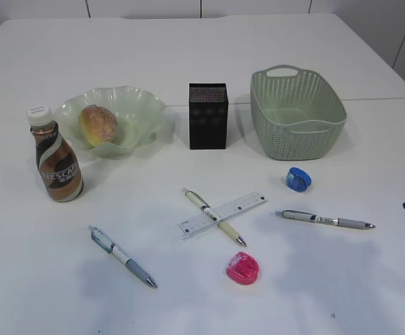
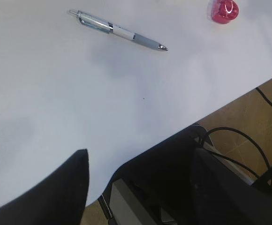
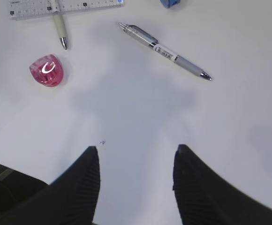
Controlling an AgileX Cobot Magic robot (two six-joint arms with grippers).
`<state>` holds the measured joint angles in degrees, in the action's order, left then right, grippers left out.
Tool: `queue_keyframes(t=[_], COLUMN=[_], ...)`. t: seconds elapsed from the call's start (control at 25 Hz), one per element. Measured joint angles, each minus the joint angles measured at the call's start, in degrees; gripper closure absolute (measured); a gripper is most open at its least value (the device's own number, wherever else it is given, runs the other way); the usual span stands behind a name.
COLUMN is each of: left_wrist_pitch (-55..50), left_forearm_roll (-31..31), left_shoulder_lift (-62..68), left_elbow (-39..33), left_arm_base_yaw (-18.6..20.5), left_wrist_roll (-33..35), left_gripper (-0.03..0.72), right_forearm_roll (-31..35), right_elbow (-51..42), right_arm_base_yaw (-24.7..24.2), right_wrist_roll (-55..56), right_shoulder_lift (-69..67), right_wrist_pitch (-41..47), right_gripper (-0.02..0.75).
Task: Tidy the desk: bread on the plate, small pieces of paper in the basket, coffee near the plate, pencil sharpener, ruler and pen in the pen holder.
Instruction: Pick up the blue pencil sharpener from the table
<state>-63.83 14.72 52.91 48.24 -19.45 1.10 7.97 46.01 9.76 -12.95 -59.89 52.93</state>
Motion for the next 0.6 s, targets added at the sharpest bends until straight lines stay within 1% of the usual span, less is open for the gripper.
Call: queue_keyframes(t=[0.12, 0.32, 0.44, 0.48, 0.56, 0.6], left_wrist_pitch=[-0.08, -0.64, -0.75, -0.75, -0.75, -0.75], left_forearm_roll=[0.01, 0.01, 0.01, 0.01, 0.01, 0.01], left_shoulder_lift=[0.0, 0.0, 0.0, 0.0, 0.0, 0.0], left_elbow=[0.0, 0.0, 0.0, 0.0, 0.0, 0.0], left_arm_base_yaw=[-0.04, -0.13, -0.13, -0.13, -0.13, -0.13], left_wrist_roll=[0.0, 0.0, 0.0, 0.0, 0.0, 0.0], left_gripper=[0.213, 0.214, 0.214, 0.214, 0.214, 0.214], right_forearm_roll=[-0.65, -0.77, -0.8, -0.9, -1.37, -1.78], right_elbow=[2.03, 8.04, 14.95, 15.62, 19.72, 21.46], right_arm_base_yaw=[0.0, 0.0, 0.0, 0.0, 0.0, 0.0], right_wrist_roll=[-1.11, -2.66, -4.47, -4.47, -4.84, -4.92], right_shoulder_lift=[-4.18, -12.03, -19.65, -20.74, -25.2, -25.2], right_wrist_pitch=[-0.83, -1.81, -1.47, -1.14, 0.23, 1.22], right_gripper=[0.331, 0.331, 0.331, 0.331, 0.331, 0.331])
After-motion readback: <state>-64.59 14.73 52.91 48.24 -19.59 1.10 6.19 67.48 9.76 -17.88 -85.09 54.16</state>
